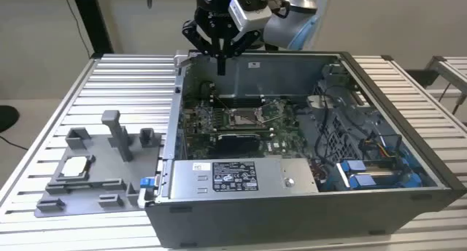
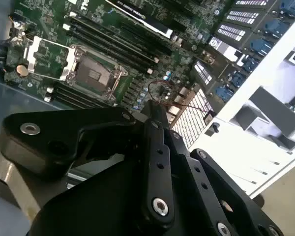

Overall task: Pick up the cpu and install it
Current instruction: 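Reach for the cpu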

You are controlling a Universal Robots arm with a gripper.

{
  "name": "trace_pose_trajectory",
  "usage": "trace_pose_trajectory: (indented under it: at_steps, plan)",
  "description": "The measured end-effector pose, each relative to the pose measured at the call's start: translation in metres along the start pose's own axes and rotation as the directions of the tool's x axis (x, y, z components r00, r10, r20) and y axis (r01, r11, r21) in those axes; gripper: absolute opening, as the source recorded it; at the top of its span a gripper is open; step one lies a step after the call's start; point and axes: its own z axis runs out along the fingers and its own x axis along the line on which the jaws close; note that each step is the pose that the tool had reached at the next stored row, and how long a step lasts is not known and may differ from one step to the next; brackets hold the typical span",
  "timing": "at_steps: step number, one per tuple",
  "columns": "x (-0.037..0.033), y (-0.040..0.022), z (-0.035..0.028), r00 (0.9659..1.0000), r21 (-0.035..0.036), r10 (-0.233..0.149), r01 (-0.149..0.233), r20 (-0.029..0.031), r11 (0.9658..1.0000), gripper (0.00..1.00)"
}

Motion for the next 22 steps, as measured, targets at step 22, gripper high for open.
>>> trace_pose_trajectory:
  at_steps: [22]
  plan:
    - [0.0191, -0.0014, -0.0004, 1.0000, -0.0005, -0.001, 0.001, 0.0003, 1.0000, 0.00]
